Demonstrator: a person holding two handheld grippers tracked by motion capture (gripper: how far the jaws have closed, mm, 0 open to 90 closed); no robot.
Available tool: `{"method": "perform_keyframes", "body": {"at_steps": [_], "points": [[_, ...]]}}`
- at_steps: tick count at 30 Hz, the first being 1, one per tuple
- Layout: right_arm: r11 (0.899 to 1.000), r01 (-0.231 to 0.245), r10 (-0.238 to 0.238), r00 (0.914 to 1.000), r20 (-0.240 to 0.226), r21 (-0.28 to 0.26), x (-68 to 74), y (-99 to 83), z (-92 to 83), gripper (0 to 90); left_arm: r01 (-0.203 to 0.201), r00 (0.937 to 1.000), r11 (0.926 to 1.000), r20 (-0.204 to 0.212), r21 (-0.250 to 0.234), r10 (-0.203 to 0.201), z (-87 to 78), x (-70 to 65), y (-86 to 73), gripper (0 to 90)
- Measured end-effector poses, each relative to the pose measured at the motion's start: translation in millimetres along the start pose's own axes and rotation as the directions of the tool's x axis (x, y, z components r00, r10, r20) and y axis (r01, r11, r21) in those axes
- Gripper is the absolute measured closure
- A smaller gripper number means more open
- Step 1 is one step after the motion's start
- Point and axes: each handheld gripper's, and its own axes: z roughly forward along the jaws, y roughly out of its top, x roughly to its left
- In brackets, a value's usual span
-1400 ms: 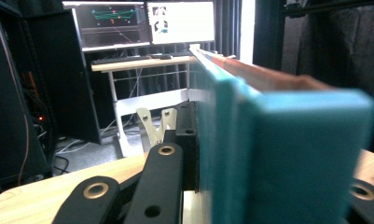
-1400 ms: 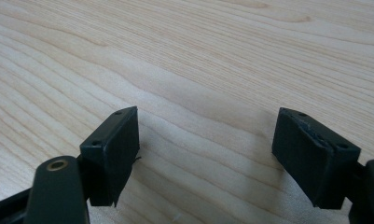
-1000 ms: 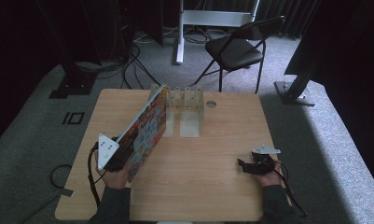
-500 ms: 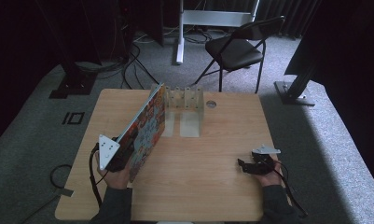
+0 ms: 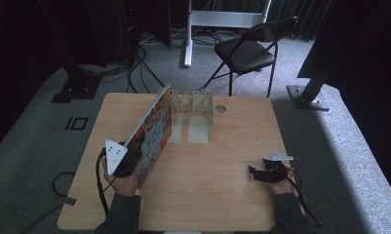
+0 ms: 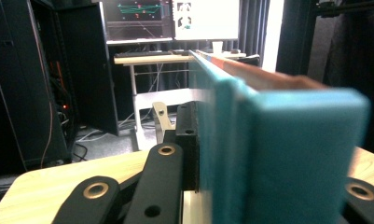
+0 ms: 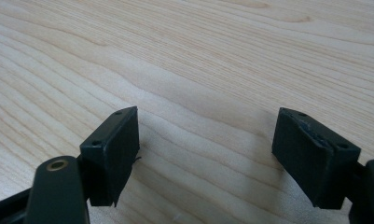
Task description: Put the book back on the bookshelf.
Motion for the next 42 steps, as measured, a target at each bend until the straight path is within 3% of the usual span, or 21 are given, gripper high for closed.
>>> {"method": "perform_keyframes", "body": {"at_steps": [42], "points": [[1.000,0.000,0.000,1.0000,0.000,-0.001,-0.5,-0.2,-0.1,22.5,0.039,0.9928,0.9991,-0.113,-0.014,-0.040,23.1,-9.8,-4.6,80.6]]}}
